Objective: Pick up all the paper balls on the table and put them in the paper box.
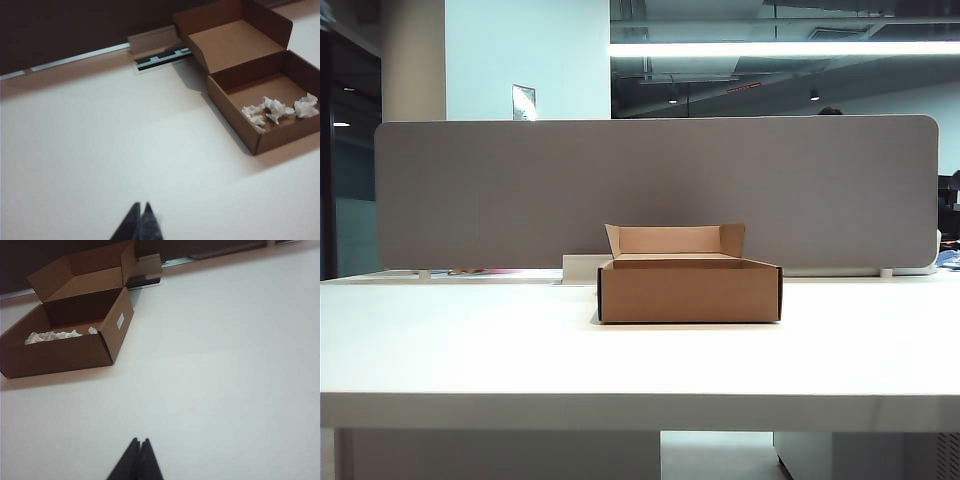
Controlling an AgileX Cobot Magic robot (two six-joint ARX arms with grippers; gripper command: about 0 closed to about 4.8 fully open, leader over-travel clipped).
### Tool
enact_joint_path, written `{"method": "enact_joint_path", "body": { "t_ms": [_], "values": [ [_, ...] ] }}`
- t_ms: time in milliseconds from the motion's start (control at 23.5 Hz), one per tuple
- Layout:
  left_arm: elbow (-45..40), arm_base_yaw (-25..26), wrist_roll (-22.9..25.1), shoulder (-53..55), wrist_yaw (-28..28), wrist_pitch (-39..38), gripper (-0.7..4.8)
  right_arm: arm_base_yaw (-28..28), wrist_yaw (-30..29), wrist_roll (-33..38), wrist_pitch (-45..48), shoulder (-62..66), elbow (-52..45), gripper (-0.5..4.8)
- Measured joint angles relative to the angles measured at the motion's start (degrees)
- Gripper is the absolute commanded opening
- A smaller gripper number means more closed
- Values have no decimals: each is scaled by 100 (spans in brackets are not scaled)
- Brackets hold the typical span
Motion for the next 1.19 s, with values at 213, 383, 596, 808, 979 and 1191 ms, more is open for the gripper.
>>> {"method": "enact_joint_path", "body": {
  "t_ms": [213,383,596,808,979,1191],
  "values": [
    [-1108,354,0,-1878,15,264,-6,0,-2,0,-2,0,0,-1],
    [-2026,448,-212,-2918,13,343,-6,0,0,0,-2,0,0,-1],
    [-3193,450,-1353,-3759,20,1390,-6,0,0,0,-2,0,0,-1],
    [-4179,450,-1508,-4138,13,2004,-6,0,0,0,-2,0,0,-1],
    [-4673,450,-1499,-4301,-2,2629,-6,0,0,0,-2,0,0,-1],
    [-4811,450,-1263,-4306,-9,2855,-6,0,0,0,-2,0,0,-1]
  ]
}}
